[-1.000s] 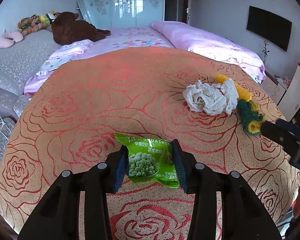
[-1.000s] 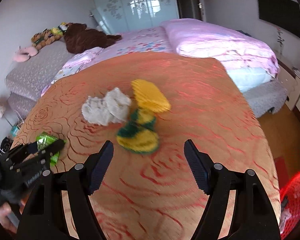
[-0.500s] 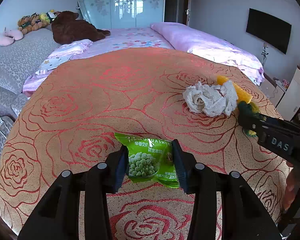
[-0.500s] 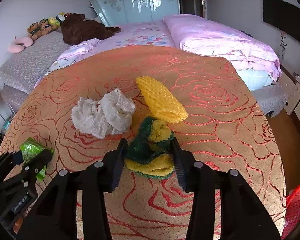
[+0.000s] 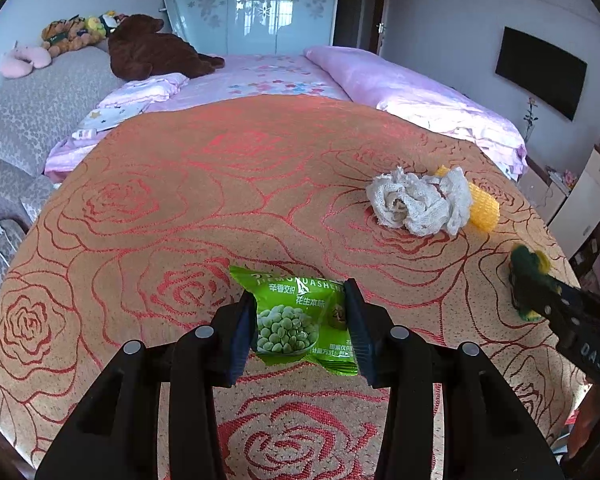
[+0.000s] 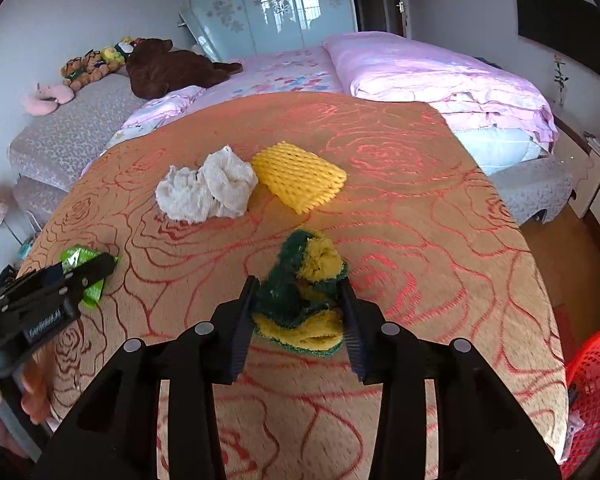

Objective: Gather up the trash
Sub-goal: 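Carry the green packet and scrubber over the red wastebasket with both tools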

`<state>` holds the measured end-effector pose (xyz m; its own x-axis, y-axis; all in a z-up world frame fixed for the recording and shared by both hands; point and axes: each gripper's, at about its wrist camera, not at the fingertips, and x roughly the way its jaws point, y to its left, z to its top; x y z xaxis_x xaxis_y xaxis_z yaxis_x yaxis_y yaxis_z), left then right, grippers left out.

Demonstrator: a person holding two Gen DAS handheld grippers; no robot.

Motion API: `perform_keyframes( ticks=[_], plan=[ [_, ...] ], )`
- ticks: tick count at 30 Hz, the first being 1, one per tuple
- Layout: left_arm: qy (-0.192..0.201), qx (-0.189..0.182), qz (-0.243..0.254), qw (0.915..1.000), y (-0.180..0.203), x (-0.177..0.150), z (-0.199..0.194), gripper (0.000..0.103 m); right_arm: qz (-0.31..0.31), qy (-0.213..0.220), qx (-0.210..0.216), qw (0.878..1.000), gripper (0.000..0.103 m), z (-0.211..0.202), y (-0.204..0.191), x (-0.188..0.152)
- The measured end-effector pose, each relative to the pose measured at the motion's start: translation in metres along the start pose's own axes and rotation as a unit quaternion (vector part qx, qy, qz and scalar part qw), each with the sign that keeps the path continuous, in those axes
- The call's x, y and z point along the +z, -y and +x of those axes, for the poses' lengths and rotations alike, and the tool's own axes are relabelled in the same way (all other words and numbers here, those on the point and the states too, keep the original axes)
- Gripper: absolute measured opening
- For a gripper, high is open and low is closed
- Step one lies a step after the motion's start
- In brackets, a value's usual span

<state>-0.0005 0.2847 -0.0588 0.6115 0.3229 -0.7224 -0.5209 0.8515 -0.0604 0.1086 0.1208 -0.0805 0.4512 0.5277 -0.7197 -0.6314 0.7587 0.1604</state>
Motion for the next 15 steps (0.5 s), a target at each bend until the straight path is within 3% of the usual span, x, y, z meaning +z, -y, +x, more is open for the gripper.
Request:
perform_keyframes(
  ticks=[15],
  plan=[
    [0.025, -0.017, 0.023, 0.9993, 0.024, 0.006, -0.024, 0.041, -0.013, 0.044, -0.023, 0.999, 0.038, -0.044, 0.003, -0.001]
  ],
)
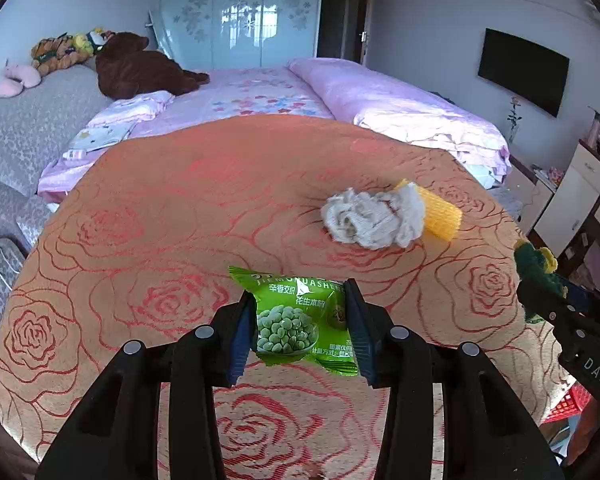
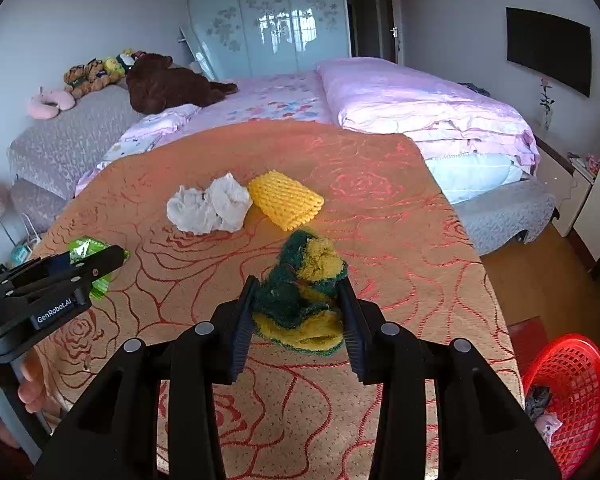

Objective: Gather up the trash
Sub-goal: 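Carry the green packet and scrubber over the red wastebasket with both tools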

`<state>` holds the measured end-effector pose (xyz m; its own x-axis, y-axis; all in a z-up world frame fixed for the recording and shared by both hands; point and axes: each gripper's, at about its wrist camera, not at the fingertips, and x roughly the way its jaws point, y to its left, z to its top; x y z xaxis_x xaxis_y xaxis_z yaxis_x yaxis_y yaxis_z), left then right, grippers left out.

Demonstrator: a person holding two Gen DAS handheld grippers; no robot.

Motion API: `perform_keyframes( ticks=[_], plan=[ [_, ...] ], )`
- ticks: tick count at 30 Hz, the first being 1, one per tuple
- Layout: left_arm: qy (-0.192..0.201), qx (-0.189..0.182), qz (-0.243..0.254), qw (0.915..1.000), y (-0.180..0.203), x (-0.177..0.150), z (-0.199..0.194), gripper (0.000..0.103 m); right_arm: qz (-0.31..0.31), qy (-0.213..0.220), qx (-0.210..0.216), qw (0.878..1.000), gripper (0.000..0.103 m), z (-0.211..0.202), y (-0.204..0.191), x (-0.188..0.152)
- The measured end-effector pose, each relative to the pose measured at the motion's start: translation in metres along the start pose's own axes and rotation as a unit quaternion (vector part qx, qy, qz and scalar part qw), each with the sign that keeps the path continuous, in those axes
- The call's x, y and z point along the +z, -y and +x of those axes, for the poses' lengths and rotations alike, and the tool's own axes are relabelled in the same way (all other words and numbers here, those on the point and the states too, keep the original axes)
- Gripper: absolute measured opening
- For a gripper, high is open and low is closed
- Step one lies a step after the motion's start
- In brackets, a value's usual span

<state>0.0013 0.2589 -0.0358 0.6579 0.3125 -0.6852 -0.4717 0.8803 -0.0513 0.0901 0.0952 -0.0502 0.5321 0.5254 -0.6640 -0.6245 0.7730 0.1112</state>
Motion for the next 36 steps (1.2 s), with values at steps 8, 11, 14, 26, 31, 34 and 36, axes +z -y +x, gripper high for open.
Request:
perform_keyframes(
  ticks=[8, 11, 14, 26, 31, 34, 36],
  plan=[
    [0.010, -0.007, 0.013, 0.9998, 0.020, 0.006, -0.010, 0.041, 0.012, 0.014, 0.000, 1.000, 0.038, -0.013, 0.009, 0.005],
    [0.018, -0.011, 0.023, 0.9995, 0.029, 0.010, -0.015, 0.041, 0.020, 0.018, 0.001, 1.000, 0.038, -0.018, 0.014, 0.006],
    [0.022, -0.015, 0.028, 0.9992, 0.037, 0.012, -0.018, 0.041, 0.026, 0.020, 0.000, 0.999, 0.038, -0.021, 0.020, 0.005],
    [0.032, -0.036, 0.055, 0.9974, 0.070, 0.013, -0.028, 0.041, 0.048, 0.037, -0.017, 0.998, 0.038, -0.045, 0.047, 0.002],
    [0.033, -0.045, 0.067, 0.9962, 0.083, 0.013, -0.031, 0.041, 0.052, 0.045, -0.024, 0.997, 0.038, -0.055, 0.056, 0.005],
    [0.035, -0.052, 0.075, 0.9953, 0.092, 0.013, -0.032, 0.041, 0.057, 0.053, -0.031, 0.997, 0.038, -0.062, 0.063, 0.006],
    [0.036, -0.057, 0.081, 0.9945, 0.099, 0.014, -0.033, 0.041, 0.059, 0.056, -0.035, 0.996, 0.038, -0.066, 0.067, 0.006]
  ],
)
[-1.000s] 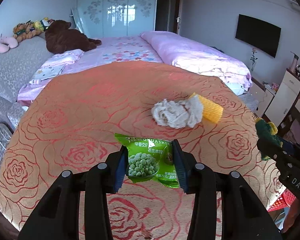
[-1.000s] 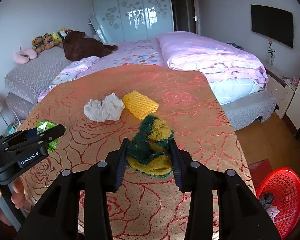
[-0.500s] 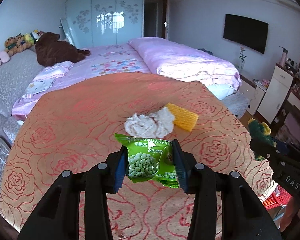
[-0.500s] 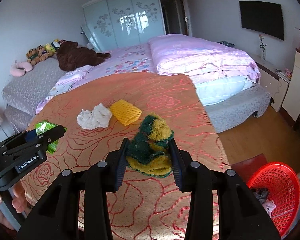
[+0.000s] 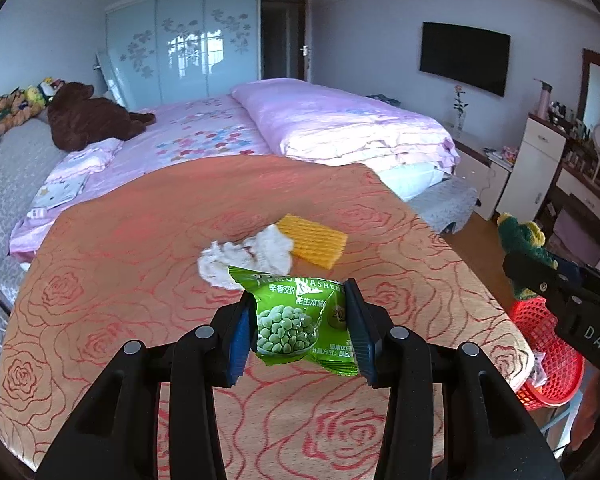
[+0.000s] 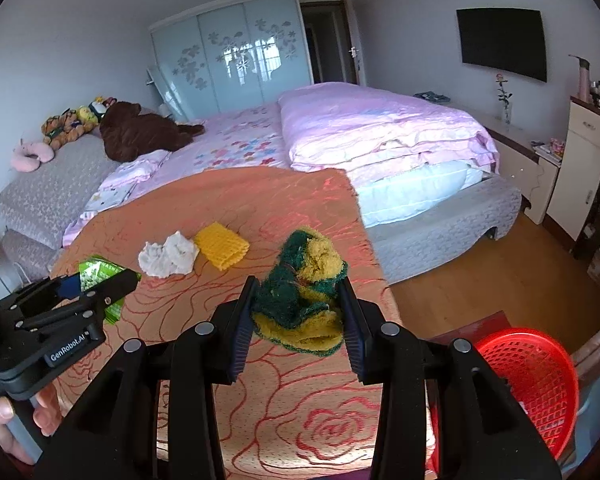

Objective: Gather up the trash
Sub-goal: 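Carry the green packet and scrubber over the red wastebasket with both tools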

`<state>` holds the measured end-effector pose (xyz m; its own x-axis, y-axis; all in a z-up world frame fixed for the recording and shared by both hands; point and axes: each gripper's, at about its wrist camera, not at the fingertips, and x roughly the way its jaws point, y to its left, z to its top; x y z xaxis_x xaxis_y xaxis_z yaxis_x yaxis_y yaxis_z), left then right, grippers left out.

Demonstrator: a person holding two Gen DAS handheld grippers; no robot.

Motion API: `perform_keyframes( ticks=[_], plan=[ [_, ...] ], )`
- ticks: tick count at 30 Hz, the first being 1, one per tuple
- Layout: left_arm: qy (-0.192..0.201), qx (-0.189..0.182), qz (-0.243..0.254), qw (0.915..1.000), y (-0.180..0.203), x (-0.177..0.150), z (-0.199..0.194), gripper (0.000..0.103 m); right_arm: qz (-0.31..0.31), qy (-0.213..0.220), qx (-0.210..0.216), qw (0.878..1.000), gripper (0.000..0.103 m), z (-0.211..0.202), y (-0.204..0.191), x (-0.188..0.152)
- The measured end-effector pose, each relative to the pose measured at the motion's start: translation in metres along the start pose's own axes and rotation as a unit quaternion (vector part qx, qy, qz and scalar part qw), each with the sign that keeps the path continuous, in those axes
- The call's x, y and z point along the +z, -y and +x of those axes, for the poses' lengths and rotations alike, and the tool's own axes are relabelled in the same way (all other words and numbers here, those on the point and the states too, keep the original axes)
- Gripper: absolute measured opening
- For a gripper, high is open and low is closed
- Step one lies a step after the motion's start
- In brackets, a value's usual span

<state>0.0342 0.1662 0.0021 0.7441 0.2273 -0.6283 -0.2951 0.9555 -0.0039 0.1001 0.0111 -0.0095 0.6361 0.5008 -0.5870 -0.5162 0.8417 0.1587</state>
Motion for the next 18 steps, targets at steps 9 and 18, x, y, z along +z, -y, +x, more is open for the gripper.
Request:
perform_keyframes(
  ticks=[9, 18],
  plan=[
    [0.007, -0.020, 0.023, 0.9995, 0.029, 0.008, -0.001, 0.041, 0.009, 0.005, -0.022, 1.000, 0.038, -0.012, 0.020, -0.001],
    [0.007, -0.043, 0.049, 0.9978, 0.062, 0.013, 0.001, 0.041, 0.033, 0.011, -0.056, 0.998, 0.038, -0.032, 0.059, -0.008]
  ],
)
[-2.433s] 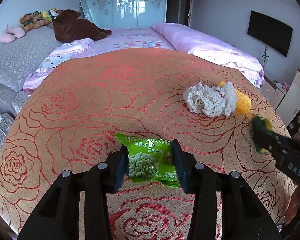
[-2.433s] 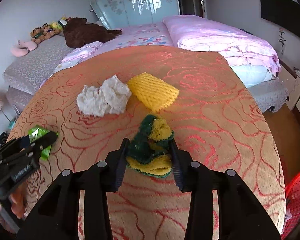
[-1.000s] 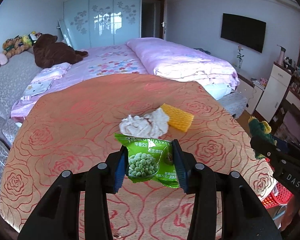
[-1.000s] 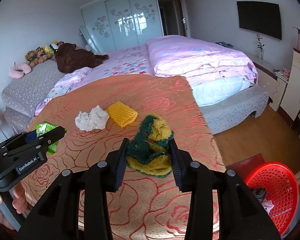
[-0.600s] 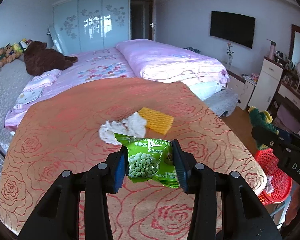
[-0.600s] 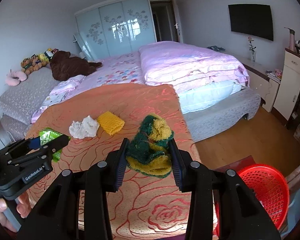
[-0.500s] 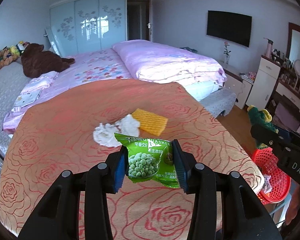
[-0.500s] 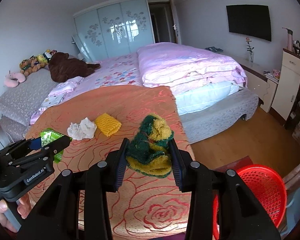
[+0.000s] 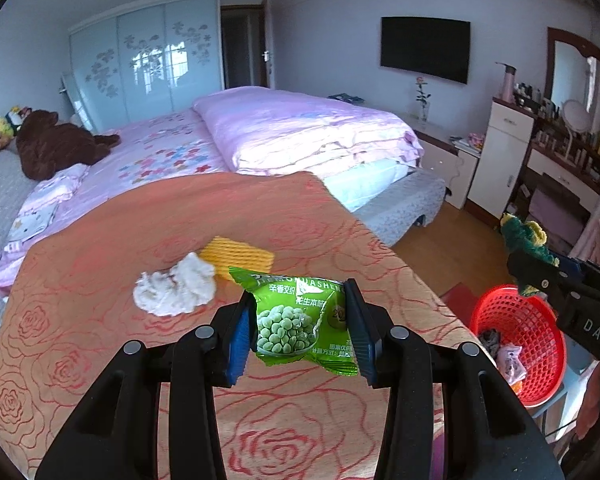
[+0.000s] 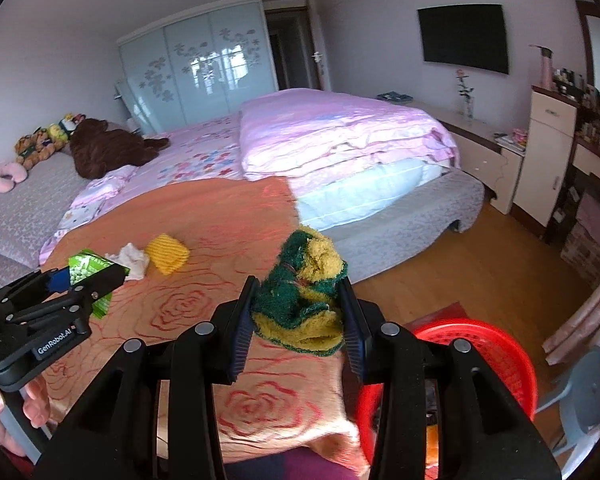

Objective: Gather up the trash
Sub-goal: 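Carry the green packet and scrubber over the red wastebasket with both tools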

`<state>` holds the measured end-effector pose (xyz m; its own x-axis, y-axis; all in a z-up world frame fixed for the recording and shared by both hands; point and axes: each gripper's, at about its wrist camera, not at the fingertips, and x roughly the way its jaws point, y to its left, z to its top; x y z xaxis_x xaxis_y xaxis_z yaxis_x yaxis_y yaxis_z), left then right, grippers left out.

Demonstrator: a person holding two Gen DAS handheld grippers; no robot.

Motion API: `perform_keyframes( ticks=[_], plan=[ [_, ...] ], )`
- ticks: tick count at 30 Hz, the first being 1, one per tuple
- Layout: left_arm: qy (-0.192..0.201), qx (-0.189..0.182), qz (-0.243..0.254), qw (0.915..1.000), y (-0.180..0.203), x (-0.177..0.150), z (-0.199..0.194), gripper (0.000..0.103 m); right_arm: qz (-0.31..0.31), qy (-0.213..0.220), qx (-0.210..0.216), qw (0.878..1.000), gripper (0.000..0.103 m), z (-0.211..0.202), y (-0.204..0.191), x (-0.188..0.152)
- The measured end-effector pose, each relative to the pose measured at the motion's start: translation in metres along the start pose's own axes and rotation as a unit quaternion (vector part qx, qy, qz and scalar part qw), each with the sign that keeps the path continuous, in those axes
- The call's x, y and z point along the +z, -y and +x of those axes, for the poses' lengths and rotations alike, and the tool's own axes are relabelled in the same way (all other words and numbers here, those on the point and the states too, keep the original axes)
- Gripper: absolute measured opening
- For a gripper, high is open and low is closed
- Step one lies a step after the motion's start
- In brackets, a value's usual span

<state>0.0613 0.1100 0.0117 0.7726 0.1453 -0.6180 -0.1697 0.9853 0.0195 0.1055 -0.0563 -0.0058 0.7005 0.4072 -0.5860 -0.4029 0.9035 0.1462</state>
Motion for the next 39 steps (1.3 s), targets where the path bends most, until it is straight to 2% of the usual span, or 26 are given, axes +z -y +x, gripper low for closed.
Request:
perform_keyframes(
  ticks=[8, 20, 25, 33, 39],
  plan=[
    [0.001, -0.020, 0.023, 0.9995, 0.030, 0.003, 0.003, 0.041, 0.021, 0.001, -0.034, 0.999, 0.038, -0.016, 0.037, -0.014],
    [-0.003, -0.046, 0.055, 0.9974, 0.069, 0.002, 0.008, 0.041, 0.042, -0.004, -0.062, 0.997, 0.038, -0.025, 0.072, -0.027],
    [-0.012, -0.073, 0.066, 0.9951, 0.089, 0.001, 0.015, 0.041, 0.055, -0.007, -0.078, 0.995, 0.038, -0.029, 0.089, -0.034],
    [-0.027, -0.137, 0.073, 0.9875, 0.117, 0.000, 0.025, 0.041, 0.084, -0.014, -0.096, 0.992, 0.038, -0.034, 0.115, -0.046],
    [-0.045, -0.156, 0.085, 0.9830, 0.140, -0.005, 0.043, 0.041, 0.108, -0.024, -0.112, 0.988, 0.038, -0.032, 0.136, -0.054]
  ],
)
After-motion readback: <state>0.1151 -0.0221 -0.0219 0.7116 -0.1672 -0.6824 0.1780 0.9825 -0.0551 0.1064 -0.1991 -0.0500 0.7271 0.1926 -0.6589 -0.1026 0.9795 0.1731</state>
